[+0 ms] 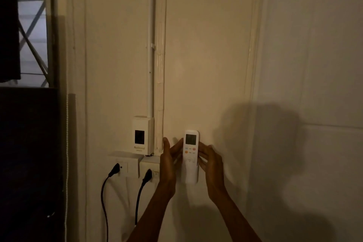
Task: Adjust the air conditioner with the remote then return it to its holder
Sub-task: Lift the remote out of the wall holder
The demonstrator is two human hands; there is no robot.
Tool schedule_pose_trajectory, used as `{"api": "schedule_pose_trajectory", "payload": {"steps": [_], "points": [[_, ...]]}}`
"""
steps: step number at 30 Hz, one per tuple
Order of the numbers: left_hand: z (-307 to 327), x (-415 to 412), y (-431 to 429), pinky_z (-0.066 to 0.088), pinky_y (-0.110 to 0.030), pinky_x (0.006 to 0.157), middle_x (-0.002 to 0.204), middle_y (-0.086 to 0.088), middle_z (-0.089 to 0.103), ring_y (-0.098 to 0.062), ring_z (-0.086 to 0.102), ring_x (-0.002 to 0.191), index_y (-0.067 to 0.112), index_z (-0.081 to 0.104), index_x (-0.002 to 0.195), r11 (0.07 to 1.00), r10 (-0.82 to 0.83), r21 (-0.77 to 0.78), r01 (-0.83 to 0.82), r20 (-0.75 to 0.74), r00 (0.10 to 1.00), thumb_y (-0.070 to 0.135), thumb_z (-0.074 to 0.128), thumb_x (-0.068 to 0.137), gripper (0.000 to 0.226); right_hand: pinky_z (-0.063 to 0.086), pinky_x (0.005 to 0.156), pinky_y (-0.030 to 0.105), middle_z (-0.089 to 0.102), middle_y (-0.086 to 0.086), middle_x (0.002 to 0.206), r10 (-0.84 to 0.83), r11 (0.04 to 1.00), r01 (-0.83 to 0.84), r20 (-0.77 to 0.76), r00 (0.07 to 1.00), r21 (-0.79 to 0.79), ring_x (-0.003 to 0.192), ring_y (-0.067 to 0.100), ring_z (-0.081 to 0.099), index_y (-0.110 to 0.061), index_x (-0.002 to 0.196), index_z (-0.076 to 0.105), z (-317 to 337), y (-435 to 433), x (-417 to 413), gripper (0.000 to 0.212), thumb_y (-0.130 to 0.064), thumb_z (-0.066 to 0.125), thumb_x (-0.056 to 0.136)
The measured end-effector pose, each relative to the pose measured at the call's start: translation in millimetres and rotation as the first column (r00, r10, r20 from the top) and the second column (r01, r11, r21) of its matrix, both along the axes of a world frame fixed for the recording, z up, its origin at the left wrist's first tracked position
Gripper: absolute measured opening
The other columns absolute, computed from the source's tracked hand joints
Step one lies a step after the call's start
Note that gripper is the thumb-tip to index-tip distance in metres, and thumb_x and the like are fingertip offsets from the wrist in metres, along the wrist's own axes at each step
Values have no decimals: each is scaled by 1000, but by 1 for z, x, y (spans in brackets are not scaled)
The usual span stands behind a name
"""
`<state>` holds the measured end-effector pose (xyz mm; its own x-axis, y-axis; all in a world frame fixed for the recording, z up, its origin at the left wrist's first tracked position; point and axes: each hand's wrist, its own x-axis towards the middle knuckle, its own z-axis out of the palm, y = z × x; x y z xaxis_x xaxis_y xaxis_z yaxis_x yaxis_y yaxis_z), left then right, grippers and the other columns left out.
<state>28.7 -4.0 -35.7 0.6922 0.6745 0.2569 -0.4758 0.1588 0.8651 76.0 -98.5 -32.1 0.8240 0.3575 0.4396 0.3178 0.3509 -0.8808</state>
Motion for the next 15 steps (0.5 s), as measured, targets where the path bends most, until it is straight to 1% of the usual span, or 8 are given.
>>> {"api": "schedule_pose_trajectory", "payload": {"steps": [2,5,8,10,11,12,13,15], "points": [[-2,-1,1,39,-44,100,112,4,69,-17,60,106,29,69,108,1000,-11,8,11,4,1000,65,27,86,59,50,93,46,66,-1,102,-24,999,25,33,999,-22,95,20,65,-30,93,60,1,0,-1,15,-33,46,89],[-1,0,2,40,-42,99,109,4,70,-16,62,104,28,69,108,1000,-9,27,9,1,1000,64,27,86,59,52,92,49,66,3,98,-85,994,91,90,992,-67,95,25,66,-34,86,59,2,2,0,19,-44,46,76],[3,2,3,45,-38,93,102,5,74,-16,67,98,30,72,99,1000,12,27,-12,16,1000,64,30,86,55,50,95,51,63,7,100,-56,996,64,117,992,-64,102,35,63,-32,86,56,5,2,2,15,-44,53,79],[12,4,0,47,-33,84,103,5,74,-14,68,96,33,71,100,999,5,41,-7,33,999,63,29,86,53,47,98,48,62,10,106,-39,997,48,133,990,-62,106,34,60,-29,92,54,11,4,2,39,-60,58,69],[19,4,-2,47,-31,82,108,5,72,-13,67,98,32,68,106,999,-9,47,7,46,999,62,28,88,53,47,98,47,63,12,109,-42,996,54,161,986,-69,105,31,60,-28,95,55,15,6,3,54,-69,54,62],[28,4,-3,47,-32,86,114,4,70,-12,64,102,30,65,113,998,-22,54,19,56,998,60,26,90,54,48,98,47,63,13,110,-47,996,60,185,982,-63,103,28,61,-27,97,55,23,7,4,60,-72,49,59],[37,4,-3,44,-33,93,120,2,66,-12,61,108,27,62,119,998,-30,64,25,69,997,58,24,92,56,49,97,47,64,14,111,-43,997,55,190,981,-59,102,27,61,-27,98,55,32,6,3,58,-70,47,60],[53,2,-1,39,-37,105,128,-2,61,-14,57,115,24,59,123,995,-31,95,22,93,995,57,21,93,59,47,98,43,61,19,117,22,998,-12,169,985,-65,101,25,59,-21,102,55,53,2,1,40,-52,49,78]]}}
